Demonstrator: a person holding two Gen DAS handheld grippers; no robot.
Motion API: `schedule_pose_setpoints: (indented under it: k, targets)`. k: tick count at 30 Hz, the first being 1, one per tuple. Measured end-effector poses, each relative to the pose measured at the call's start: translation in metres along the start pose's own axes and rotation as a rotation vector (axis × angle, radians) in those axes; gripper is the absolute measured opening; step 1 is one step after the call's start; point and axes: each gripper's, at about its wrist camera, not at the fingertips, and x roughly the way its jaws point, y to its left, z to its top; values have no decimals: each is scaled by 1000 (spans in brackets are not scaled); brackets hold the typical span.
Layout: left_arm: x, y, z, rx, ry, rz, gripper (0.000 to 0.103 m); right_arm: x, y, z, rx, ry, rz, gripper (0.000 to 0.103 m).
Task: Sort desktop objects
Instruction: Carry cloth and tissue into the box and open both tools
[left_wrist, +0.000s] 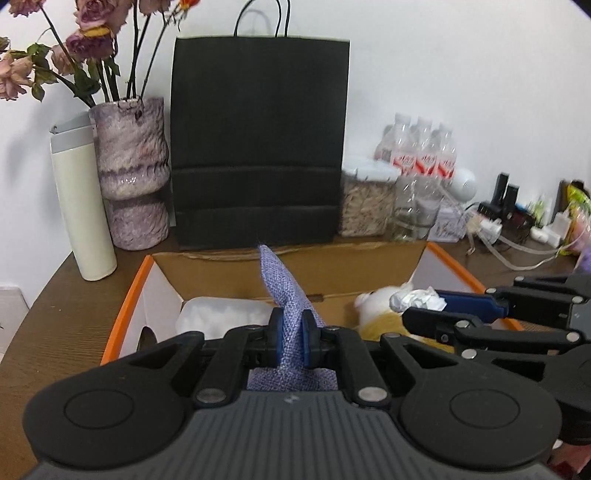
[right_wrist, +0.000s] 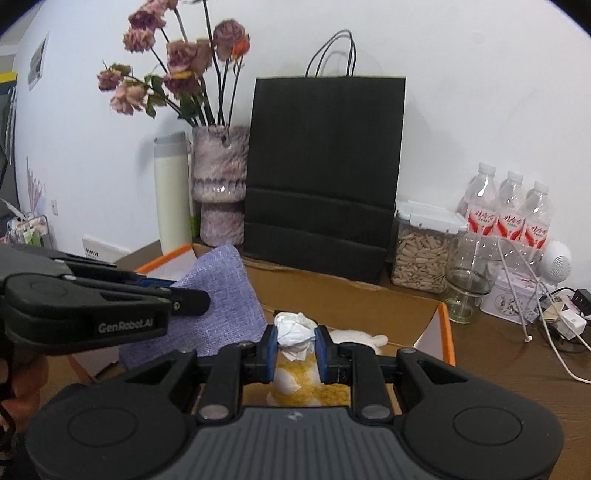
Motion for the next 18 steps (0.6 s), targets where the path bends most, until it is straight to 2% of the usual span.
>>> schedule_pose_setpoints:
  k: [13,16,18]
  targets:
    - [25,-3,-9,46,68,30,15,16,-2,-12,0,54,-2,21]
    - [24,-3,-9,42,69,30,25,17,-1,-13,1,59,-10,22]
    - [23,-2,-9,39,60,37,42,16,-2,-12,6,58,-14,27]
